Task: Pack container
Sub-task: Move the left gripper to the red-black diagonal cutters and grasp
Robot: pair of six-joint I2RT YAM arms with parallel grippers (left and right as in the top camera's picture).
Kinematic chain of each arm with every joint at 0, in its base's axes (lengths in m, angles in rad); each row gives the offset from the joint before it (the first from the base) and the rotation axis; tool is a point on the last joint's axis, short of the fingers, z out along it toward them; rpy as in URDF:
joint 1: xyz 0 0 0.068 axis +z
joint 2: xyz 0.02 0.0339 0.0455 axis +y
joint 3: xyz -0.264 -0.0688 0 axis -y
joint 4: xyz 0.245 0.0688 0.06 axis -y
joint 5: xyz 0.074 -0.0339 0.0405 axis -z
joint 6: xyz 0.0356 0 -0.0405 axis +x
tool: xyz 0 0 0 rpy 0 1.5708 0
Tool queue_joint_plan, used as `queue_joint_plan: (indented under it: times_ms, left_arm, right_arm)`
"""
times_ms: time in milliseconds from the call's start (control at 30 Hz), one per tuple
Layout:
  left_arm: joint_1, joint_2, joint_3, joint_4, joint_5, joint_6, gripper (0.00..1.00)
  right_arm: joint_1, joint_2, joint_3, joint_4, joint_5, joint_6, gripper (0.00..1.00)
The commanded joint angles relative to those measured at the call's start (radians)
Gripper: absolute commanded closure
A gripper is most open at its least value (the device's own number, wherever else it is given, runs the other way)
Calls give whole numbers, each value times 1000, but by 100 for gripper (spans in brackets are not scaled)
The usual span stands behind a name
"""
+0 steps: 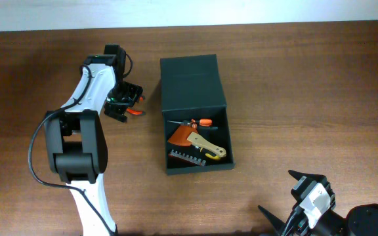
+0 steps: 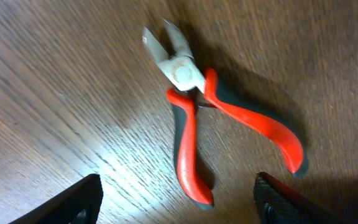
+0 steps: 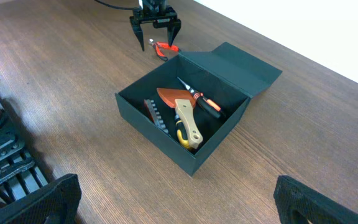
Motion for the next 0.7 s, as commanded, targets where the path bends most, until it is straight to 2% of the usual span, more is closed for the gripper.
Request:
queue_joint_plan:
  times_ms: [0, 100, 233, 367, 467, 567, 667]
  left_arm:
    - [11, 35, 19, -11, 14, 16, 20]
    - [11, 60, 19, -12, 37, 16, 21]
    - [10, 82, 19, -17, 60, 16, 31]
    - [10, 82, 18, -26, 60, 16, 36]
    - [10, 82, 18, -26, 60, 16, 51]
    - [10, 82, 18, -26, 60, 16, 73]
    - [10, 82, 18, -26, 60, 16, 82]
  right_arm:
    - [2, -8, -1, 5, 9, 4, 1]
    - [2, -8, -1, 5, 9, 4, 1]
    - [2, -8, -1, 5, 9, 4, 1]
    - [2, -8, -1, 5, 9, 3, 1]
    - [2, -8, -1, 5, 9, 4, 1]
    - [2, -8, -1, 5, 9, 4, 1]
    - [2, -8, -1, 5, 9, 3, 1]
